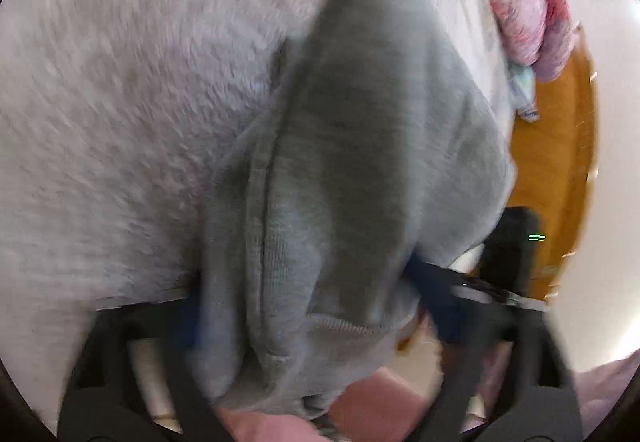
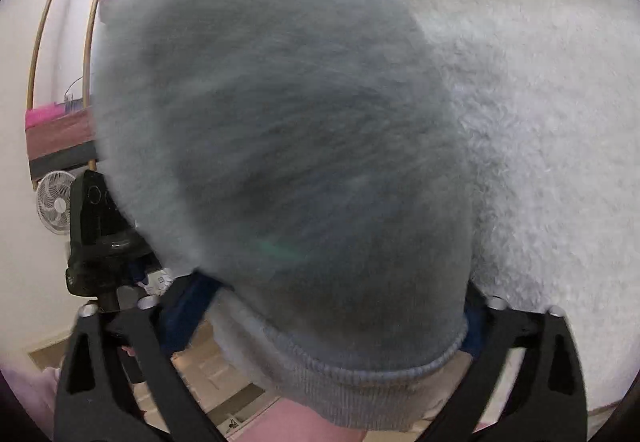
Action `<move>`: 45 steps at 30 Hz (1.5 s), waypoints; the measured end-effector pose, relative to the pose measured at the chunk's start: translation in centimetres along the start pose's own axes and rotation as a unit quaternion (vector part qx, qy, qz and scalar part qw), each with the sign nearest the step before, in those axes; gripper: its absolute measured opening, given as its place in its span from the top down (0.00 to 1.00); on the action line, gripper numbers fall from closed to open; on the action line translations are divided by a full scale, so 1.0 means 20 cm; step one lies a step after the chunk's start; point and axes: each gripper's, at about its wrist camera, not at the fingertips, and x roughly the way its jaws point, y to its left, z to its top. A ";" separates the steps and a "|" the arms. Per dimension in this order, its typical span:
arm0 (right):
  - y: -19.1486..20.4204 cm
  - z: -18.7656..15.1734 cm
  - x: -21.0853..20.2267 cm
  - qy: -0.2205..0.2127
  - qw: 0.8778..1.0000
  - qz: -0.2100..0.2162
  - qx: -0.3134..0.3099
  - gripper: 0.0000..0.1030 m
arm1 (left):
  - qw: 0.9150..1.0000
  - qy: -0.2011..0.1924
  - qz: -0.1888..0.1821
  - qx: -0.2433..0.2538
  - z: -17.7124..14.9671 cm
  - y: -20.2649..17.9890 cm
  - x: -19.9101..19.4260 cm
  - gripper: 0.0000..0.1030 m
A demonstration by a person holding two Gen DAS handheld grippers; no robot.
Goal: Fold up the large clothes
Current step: 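Lift the rolled hoodie bundle by its ribbed hem with both tools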
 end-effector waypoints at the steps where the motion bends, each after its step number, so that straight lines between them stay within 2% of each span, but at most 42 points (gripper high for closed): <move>1: 0.03 -0.02 -0.04 -0.005 1.000 -0.006 -0.019 0.38 | 1.000 -0.009 0.007 0.015 0.01 -0.03 -0.05 0.59; 2: 0.09 -0.05 -0.10 -0.013 0.999 -0.013 -0.038 0.48 | 0.999 -0.015 0.013 0.025 0.01 -0.05 -0.10 0.67; 5: 0.23 -0.12 -0.27 -0.037 0.998 -0.004 -0.057 0.58 | 0.997 -0.025 0.049 0.045 -0.02 -0.19 -0.27 0.69; 7: 0.31 -0.16 -0.38 -0.053 0.997 -0.003 -0.061 0.59 | 0.996 -0.038 0.054 0.056 -0.08 -0.30 -0.37 0.69; 8: 0.34 -0.18 -0.44 -0.066 0.996 0.003 -0.057 0.59 | 0.996 -0.045 0.055 0.060 -0.13 -0.33 -0.36 0.69; 12: 0.46 -0.25 -0.70 -0.100 0.993 0.013 -0.062 0.60 | 0.993 -0.069 0.054 0.079 -0.22 -0.58 -0.61 0.69; 13: 0.49 -0.27 -0.78 -0.113 0.991 0.015 -0.064 0.60 | 0.992 -0.073 0.051 0.087 -0.39 -0.63 -0.65 0.69; 14: 0.52 -0.28 -0.81 -0.123 0.990 0.017 -0.067 0.60 | 0.991 -0.082 0.045 0.097 -0.40 -0.70 -0.72 0.69; 15: 0.54 -0.31 -0.92 -0.144 0.987 0.017 -0.071 0.60 | 0.990 -0.088 0.015 0.106 -0.46 -0.79 -0.73 0.69; 17: 0.57 -0.34 -1.05 -0.172 0.982 0.015 -0.076 0.60 | 0.988 -0.100 0.001 0.117 -0.46 -0.91 -0.79 0.69; 19: 0.59 -0.39 -1.22 -0.205 0.975 0.018 -0.079 0.60 | 0.985 -0.111 -0.006 0.135 -0.58 -1.11 -0.83 0.69; 23: 0.56 -0.47 -1.46 -0.257 0.963 0.026 -0.081 0.60 | 0.974 -0.126 -0.007 0.190 -0.63 -1.45 -0.84 0.69; 27: 0.55 -0.52 -1.66 -0.299 0.951 0.029 -0.076 0.60 | 0.961 -0.133 -0.011 0.242 -0.58 -1.94 -0.69 0.69; 30: 0.42 -0.55 -1.88 -0.328 0.941 0.028 -0.082 0.60 | 0.952 -0.137 -0.010 0.274 -0.60 -2.19 -0.62 0.69; 32: 0.39 -0.49 -1.93 -0.339 0.937 0.033 -0.084 0.60 | 0.947 -0.144 -0.012 0.288 -0.59 -2.39 -0.51 0.69; 36: 0.08 -0.40 -2.19 -0.355 0.929 0.041 -0.100 0.60 | 0.944 -0.154 -0.012 0.292 -0.53 -2.75 -0.28 0.69; 38: -0.04 -0.30 -2.27 -0.357 0.927 0.043 -0.107 0.60 | 0.941 -0.154 -0.006 0.302 -0.50 -2.98 -0.11 0.69; 41: -0.33 -0.18 -2.44 -0.360 0.924 0.038 -0.121 0.60 | 0.937 -0.149 0.012 0.314 -0.43 -3.35 0.20 0.69; 43: -0.56 -0.08 -2.53 -0.359 0.925 0.040 -0.120 0.60 | 0.938 -0.147 0.021 0.313 -0.37 -3.55 0.41 0.69; 45: -0.72 0.00 -2.59 -0.357 0.926 0.034 -0.116 0.60 | 0.943 -0.137 0.023 0.303 -0.29 -3.70 0.61 0.69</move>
